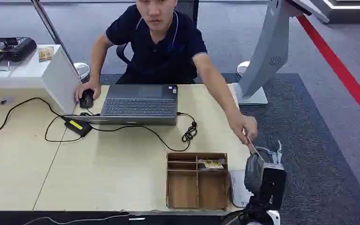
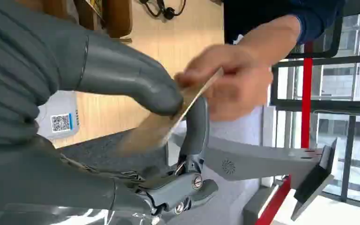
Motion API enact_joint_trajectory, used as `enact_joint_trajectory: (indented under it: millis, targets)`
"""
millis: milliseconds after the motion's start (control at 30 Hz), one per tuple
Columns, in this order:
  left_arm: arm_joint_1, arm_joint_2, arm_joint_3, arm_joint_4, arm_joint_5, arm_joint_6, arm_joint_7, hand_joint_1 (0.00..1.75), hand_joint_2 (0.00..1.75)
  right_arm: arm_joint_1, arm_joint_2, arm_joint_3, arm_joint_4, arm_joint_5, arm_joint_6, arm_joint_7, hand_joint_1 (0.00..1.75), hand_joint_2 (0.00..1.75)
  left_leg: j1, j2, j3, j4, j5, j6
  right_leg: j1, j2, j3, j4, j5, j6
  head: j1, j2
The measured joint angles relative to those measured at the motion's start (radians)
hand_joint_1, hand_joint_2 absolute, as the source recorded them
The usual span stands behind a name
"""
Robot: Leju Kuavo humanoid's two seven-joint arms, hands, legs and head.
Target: Pass the card to the sensor for recognition and then transmit it.
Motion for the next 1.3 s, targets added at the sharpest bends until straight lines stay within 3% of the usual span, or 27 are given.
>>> enact_joint_trajectory:
  millis: [800, 1300]
  targets:
    - [0.0, 0.001, 0.0, 0.0, 0.005, 0.0, 0.001, 0.0, 0.0, 0.023, -0.008, -0.004, -0.001, 0.017, 0.0, 0.019, 1.75, 1.75, 0.0, 0.0, 0.0, 0.0, 0.0, 0.0, 0.0, 0.0, 0.0, 0.0, 0.0, 0.0, 0.0, 0.0]
    - [0.0, 0.001, 0.0, 0.0, 0.018, 0.003, 0.002, 0.0, 0.0, 0.064, -0.021, -0.057, 0.037, 0.05, 0.0, 0.029, 1.75, 1.75, 0.0, 0.0, 0.0, 0.0, 0.0, 0.0, 0.0, 0.0, -0.001, 0.0, 0.0, 0.0, 0.0, 0.0]
